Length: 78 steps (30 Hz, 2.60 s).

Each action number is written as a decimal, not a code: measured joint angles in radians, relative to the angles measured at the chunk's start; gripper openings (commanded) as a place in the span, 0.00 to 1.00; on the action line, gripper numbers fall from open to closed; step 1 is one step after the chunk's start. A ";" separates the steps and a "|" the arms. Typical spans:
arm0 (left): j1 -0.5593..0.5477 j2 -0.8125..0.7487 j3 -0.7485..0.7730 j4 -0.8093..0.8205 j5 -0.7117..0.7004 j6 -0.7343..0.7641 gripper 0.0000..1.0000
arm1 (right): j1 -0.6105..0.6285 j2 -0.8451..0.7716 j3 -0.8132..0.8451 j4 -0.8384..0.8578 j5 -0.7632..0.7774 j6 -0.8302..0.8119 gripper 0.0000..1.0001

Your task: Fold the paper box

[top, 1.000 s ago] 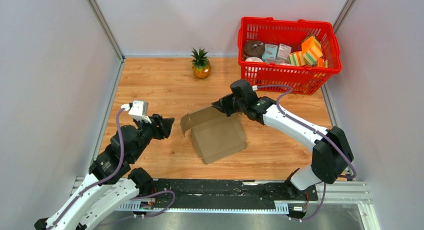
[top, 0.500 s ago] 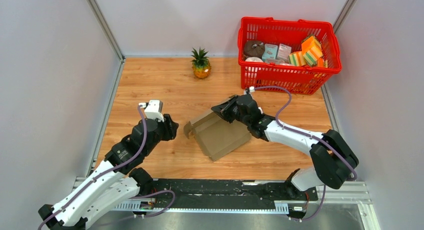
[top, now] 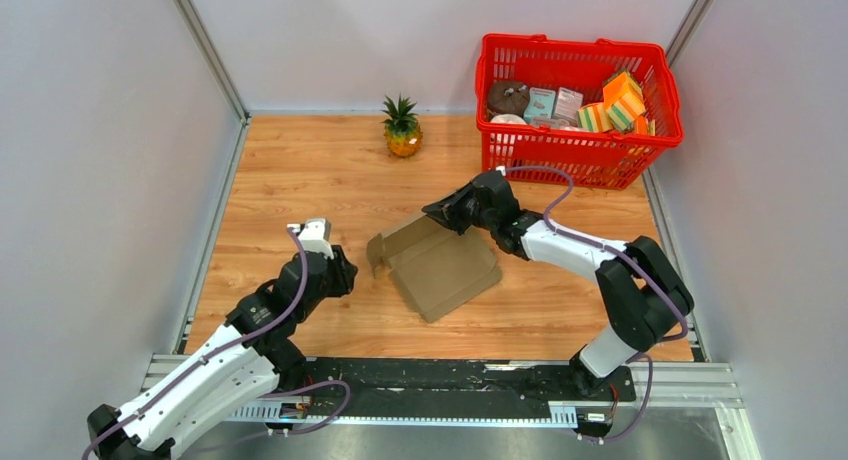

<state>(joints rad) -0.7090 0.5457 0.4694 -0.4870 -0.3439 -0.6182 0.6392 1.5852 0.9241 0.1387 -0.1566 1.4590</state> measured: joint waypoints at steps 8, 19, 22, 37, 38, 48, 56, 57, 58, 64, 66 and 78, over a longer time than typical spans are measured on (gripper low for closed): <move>0.001 -0.053 -0.245 0.356 0.196 -0.148 0.47 | -0.020 0.030 0.005 -0.008 -0.062 0.091 0.06; -0.002 0.355 -0.255 0.716 0.282 -0.292 0.17 | -0.027 0.030 -0.034 0.055 -0.079 0.206 0.03; -0.005 0.477 -0.230 0.763 0.284 -0.309 0.14 | -0.027 0.030 -0.048 0.078 -0.079 0.242 0.01; -0.043 0.663 -0.274 0.874 0.193 -0.393 0.04 | -0.037 -0.007 -0.086 0.085 -0.050 0.286 0.02; -0.043 0.674 -0.266 0.876 0.186 -0.403 0.04 | -0.037 -0.011 -0.088 0.082 -0.046 0.287 0.02; -0.049 0.645 -0.224 0.755 0.064 -0.391 0.06 | -0.039 -0.063 -0.128 0.064 -0.008 0.279 0.03; -0.048 0.588 -0.218 0.689 0.087 -0.279 0.33 | -0.039 -0.064 -0.117 0.060 0.023 0.274 0.04; -0.048 0.561 -0.218 0.660 0.107 -0.257 0.34 | -0.039 -0.064 -0.108 0.054 0.028 0.272 0.05; -0.048 0.530 -0.217 0.631 0.121 -0.245 0.34 | -0.040 -0.063 -0.095 0.044 0.035 0.272 0.05; -0.048 0.167 -0.149 0.302 0.150 -0.201 0.44 | -0.040 -0.031 -0.076 0.045 0.055 0.277 0.06; -0.044 0.035 -0.111 0.199 0.101 -0.188 0.54 | -0.040 -0.020 -0.078 0.054 0.055 0.285 0.06; 0.168 0.322 0.108 0.085 0.132 0.113 0.42 | -0.037 -0.007 -0.042 0.025 0.065 0.286 0.08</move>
<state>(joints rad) -0.5407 0.8677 0.5777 -0.4015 -0.2115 -0.5053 0.6018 1.5780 0.8818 0.1635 -0.0914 1.7454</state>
